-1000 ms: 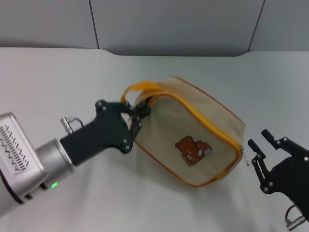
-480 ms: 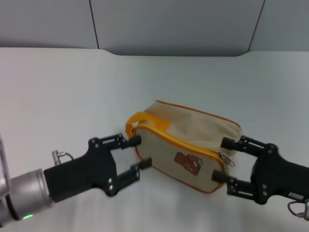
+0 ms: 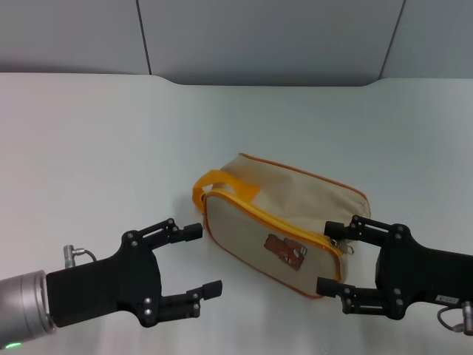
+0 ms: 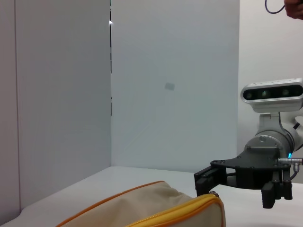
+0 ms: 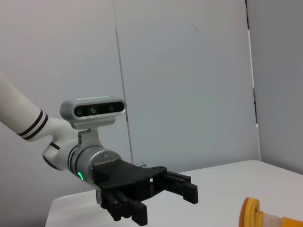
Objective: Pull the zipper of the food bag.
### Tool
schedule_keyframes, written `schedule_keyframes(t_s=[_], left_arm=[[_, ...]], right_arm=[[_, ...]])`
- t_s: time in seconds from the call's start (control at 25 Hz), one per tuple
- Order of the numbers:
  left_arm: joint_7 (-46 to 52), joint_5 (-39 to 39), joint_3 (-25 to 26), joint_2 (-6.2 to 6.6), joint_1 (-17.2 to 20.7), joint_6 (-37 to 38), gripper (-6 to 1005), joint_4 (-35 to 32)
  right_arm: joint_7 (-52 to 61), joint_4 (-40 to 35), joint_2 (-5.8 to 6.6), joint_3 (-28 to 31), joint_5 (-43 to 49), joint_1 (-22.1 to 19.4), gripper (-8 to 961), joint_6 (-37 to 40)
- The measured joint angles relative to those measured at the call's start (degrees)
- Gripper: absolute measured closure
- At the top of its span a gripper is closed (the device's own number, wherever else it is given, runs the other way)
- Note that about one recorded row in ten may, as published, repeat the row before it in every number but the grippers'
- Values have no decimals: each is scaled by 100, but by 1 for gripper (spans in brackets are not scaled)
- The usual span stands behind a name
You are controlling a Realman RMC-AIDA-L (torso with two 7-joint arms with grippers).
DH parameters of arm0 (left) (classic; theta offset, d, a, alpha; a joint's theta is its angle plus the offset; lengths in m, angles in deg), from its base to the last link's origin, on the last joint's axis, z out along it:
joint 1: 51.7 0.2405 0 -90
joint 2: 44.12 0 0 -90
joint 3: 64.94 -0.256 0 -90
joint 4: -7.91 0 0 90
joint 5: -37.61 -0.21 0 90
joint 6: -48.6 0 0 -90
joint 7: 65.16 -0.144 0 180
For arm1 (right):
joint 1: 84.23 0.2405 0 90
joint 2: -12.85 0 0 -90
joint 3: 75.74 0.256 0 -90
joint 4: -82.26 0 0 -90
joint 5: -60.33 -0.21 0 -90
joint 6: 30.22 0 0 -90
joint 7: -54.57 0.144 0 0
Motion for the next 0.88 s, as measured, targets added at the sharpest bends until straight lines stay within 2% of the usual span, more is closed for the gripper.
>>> schedule_keyframes(t_s=[0.2, 0.88], left_arm=[[2, -129, -8, 1, 12, 74, 178, -12], [-52, -212, 34, -32, 16, 108, 183, -48]], right_arm=[[33, -57, 10, -2, 4, 2, 152, 163], [50, -115, 0, -1, -9, 3, 152, 202]])
